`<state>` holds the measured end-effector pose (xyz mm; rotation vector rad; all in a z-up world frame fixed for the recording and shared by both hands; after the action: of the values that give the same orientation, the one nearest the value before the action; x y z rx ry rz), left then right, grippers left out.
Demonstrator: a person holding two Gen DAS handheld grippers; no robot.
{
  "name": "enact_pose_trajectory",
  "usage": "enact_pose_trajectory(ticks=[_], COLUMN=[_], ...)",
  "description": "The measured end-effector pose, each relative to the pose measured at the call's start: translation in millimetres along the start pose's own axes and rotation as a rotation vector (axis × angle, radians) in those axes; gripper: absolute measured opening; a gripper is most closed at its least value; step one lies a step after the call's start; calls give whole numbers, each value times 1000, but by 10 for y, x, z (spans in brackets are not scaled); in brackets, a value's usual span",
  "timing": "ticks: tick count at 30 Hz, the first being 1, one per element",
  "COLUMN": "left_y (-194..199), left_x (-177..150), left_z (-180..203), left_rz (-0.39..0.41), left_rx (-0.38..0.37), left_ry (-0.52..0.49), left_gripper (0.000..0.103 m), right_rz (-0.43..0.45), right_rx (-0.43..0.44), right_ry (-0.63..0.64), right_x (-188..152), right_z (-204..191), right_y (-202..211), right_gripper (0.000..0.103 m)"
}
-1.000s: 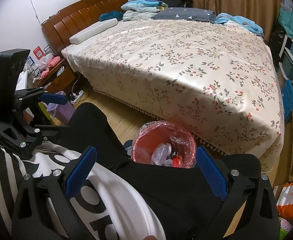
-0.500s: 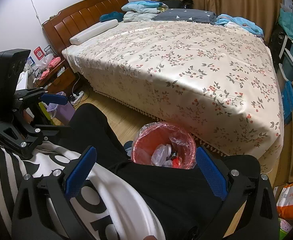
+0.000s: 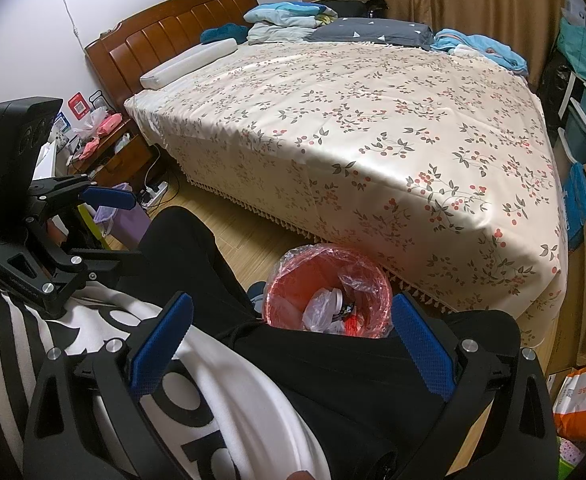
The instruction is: Collect trash
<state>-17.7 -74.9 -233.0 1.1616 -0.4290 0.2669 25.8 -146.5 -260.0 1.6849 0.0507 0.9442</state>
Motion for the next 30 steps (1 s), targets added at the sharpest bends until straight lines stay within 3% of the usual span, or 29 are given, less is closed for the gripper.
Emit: enact_pose_trajectory(ticks=[30], left_y=[15], left_x=[-6], left_z=[-20], left_rz=[0], left_rx=[2], left_ry=[3], left_gripper=[97], right_rz=[0], right_rx=[1], right_ry=[2], right_x=[8], right_z=[-4], right_y=[8], right_gripper=[98])
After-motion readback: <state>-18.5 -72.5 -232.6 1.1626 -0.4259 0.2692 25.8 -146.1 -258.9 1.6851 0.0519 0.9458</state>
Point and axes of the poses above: each gripper's, at about its wrist camera, not at the fingertips, and y roughly against the way its jaws point, z to its right, x to its top, the point moved 10 cm from there along -y, roughly the way its jaws point, and after that the axes turned 11 degrees about -x, right-handed, at the moved point
